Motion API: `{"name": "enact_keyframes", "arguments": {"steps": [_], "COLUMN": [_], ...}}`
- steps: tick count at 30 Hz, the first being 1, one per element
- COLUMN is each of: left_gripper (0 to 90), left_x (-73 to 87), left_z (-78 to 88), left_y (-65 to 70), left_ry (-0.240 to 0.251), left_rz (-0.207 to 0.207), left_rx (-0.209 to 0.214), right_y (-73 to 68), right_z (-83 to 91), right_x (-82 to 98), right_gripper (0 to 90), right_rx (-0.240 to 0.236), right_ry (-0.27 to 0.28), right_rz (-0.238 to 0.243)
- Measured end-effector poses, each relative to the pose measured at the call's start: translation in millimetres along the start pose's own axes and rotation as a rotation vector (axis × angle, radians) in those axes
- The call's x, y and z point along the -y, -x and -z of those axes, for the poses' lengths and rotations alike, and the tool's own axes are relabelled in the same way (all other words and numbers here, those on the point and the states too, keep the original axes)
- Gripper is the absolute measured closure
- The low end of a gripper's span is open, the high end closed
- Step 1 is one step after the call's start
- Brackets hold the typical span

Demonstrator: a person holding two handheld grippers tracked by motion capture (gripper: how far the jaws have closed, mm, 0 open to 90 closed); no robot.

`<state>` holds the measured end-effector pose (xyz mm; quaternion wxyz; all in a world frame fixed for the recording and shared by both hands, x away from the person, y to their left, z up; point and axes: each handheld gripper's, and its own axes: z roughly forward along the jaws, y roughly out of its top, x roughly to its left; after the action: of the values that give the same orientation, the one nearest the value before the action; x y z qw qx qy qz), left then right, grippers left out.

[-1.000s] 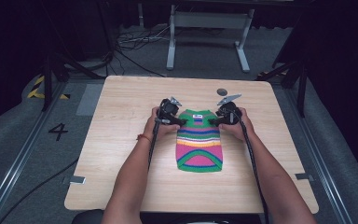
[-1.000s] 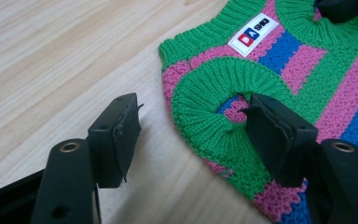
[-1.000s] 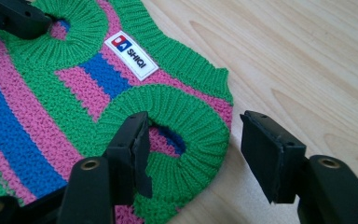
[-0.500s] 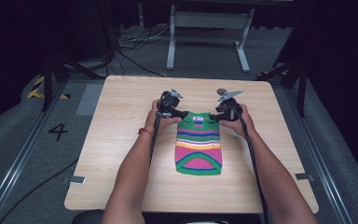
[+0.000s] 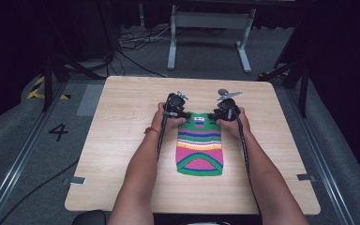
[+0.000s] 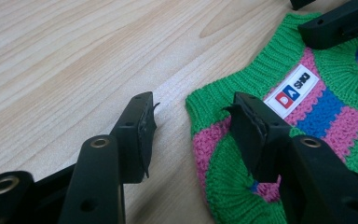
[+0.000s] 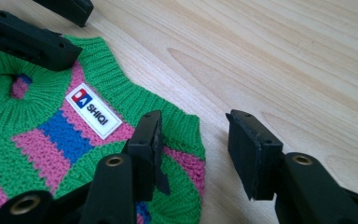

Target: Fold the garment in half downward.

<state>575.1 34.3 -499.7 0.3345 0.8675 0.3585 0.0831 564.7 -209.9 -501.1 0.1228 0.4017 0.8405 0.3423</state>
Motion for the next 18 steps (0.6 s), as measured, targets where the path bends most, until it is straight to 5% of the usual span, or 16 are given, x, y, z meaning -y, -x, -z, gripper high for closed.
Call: {"name": "enact_keyframes", "arguments": {"steps": [3,7,8,10,18], "left_gripper": [49.7,65.2,75.2,77.3,83.3], "left_x": [1.5,3.5,3.5,3.4,-2.2], "left_z": [0.1,1.1,0.8,0.9,5.3], "left_y": [0.3,1.9,2.5,2.9,14.8], "left_ry": [0.012,0.021,0.021,0.020,0.006], "left_rz": [0.000,-0.001,0.005,0.003,-0.088], "left_rx": [0.003,0.057,0.075,0.080,0.009], "right_y": [-0.3,-3.8,-6.3,-7.1,-9.8], "right_z": [0.3,0.2,0.4,0.4,2.5], "right_x": [-0.8,-1.7,-3.3,-3.7,-5.0], "right_gripper": [67.3,75.0,78.6,80.0,83.9], "right_rx": [-0.026,-0.040,-0.037,-0.037,-0.031], "right_ry": [-0.007,-0.013,-0.024,-0.027,-0.020], "right_rz": [0.004,-0.008,0.003,0.010,0.039]}}
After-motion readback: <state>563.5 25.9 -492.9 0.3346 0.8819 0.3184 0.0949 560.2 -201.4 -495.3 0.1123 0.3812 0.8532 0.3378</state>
